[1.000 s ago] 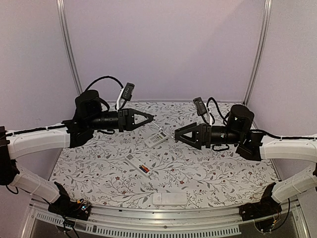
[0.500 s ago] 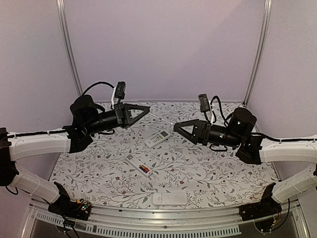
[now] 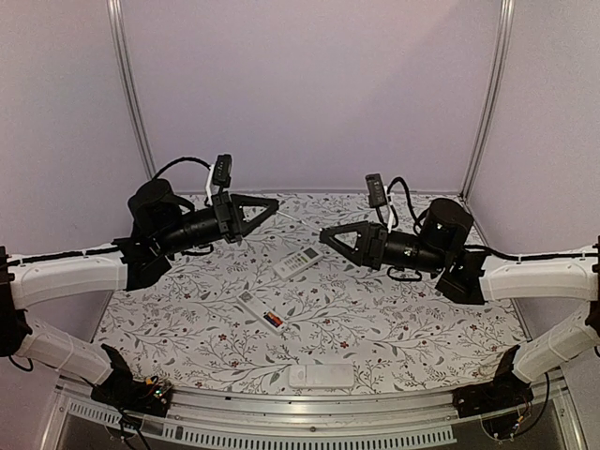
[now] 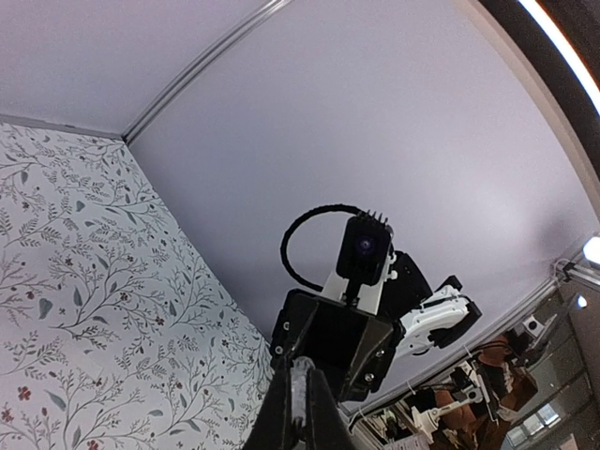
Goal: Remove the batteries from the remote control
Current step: Pass from the left arm to the right
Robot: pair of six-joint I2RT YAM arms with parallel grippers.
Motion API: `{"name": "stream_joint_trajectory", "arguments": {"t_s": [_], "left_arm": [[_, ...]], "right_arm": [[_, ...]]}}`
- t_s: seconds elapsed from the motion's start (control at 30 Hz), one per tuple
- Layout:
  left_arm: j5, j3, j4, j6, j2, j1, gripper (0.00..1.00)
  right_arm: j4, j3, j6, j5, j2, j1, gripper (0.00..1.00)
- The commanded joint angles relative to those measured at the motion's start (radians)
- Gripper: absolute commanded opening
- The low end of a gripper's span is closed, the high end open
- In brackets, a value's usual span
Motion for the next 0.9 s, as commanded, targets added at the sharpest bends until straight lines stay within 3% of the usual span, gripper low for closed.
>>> {"name": "stream_joint_trajectory", "arguments": {"t_s": [0.0,0.47,0.8,0.87], "left_arm": [[0.0,-0.015,-0.023,-0.007,-0.005,-0.015,0.0],[0.013,-0.016,-0.033,-0.001,-0.005,-0.018,0.0],[-0.003,-0.008,-0.094,0.024,-0.009,-0.021,0.0],[-0.037,-0.002,-0.155,0.047,-0.024,-0.023,0.15]], "right_arm": [[0.005,0.039,-0.018,-0.006,0.032,0.009,0.36],[0.022,0.07,-0.008,0.007,0.07,0.017,0.28],[0.029,0.059,0.013,0.048,0.073,0.017,0.0],[0.028,0.037,0.021,0.091,0.056,0.016,0.0]]}}
